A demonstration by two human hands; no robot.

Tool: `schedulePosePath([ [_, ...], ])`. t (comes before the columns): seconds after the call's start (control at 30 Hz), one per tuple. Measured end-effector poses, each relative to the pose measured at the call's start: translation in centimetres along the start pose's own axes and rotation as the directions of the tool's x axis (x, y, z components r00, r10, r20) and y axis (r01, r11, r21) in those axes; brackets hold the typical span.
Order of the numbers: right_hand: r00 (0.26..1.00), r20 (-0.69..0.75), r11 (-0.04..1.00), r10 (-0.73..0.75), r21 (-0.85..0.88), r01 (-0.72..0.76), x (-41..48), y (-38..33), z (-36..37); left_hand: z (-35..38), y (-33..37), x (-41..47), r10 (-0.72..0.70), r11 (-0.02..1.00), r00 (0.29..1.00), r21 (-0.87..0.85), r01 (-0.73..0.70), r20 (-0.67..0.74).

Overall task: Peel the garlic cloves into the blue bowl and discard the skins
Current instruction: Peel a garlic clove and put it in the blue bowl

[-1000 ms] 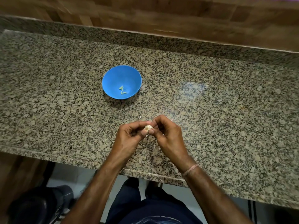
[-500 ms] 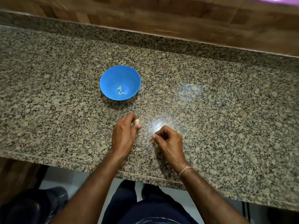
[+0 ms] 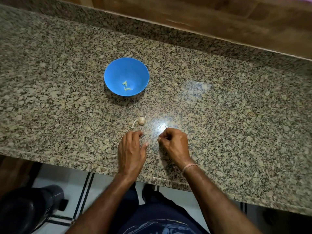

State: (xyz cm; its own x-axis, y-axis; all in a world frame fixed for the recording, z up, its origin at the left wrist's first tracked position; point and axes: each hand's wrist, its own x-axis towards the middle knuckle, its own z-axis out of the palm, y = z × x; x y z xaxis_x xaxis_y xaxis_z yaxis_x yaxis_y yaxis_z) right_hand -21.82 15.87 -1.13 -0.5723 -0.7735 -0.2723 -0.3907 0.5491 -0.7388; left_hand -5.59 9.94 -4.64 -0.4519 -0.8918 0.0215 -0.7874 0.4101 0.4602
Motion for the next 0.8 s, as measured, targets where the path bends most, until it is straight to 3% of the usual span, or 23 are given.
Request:
schedulePosePath([
  [0.43, 0.998, 0.027, 0.983, 0.062, -0.174, -0.056, 1.1, -1.2, 0.0, -1.0, 0.6, 0.3, -0.070, 0.993, 0.995, -0.093, 0.077, 0.070],
  [0.47, 0.995, 0.039, 0.991, 0.096, -0.097, -0.092, 0.8, -1.2, -0.1, -1.2, 0.8, 0.4, -0.081, 0.986, 0.993, -0.139, 0.093, 0.088],
  [0.53, 0.965, 0.148, 0.933, 0.218, 0.260, -0.250, -0.2, -1.2, -0.7, -1.8, 1.7, 0.9, -0.158, 0.924, 0.973, -0.322, 0.205, 0.167],
  [0.6, 0.895, 0.341, 0.688, 0.289, 0.576, -0.442, -1.3, -1.5, -1.2, -2.4, 2.6, 1.2, -0.219, 0.793, 0.931, -0.503, 0.344, 0.291],
  [0.7, 0.841, 0.442, 0.490, 0.313, 0.684, -0.541, -2.0, -1.7, -1.1, -2.7, 3.1, 1.4, -0.241, 0.701, 0.918, -0.598, 0.388, 0.314],
  [0.8, 0.851, 0.427, 0.444, 0.306, 0.727, -0.524, -2.2, -1.9, -1.0, -2.9, 3.3, 1.7, -0.263, 0.636, 0.892, -0.630, 0.446, 0.367],
])
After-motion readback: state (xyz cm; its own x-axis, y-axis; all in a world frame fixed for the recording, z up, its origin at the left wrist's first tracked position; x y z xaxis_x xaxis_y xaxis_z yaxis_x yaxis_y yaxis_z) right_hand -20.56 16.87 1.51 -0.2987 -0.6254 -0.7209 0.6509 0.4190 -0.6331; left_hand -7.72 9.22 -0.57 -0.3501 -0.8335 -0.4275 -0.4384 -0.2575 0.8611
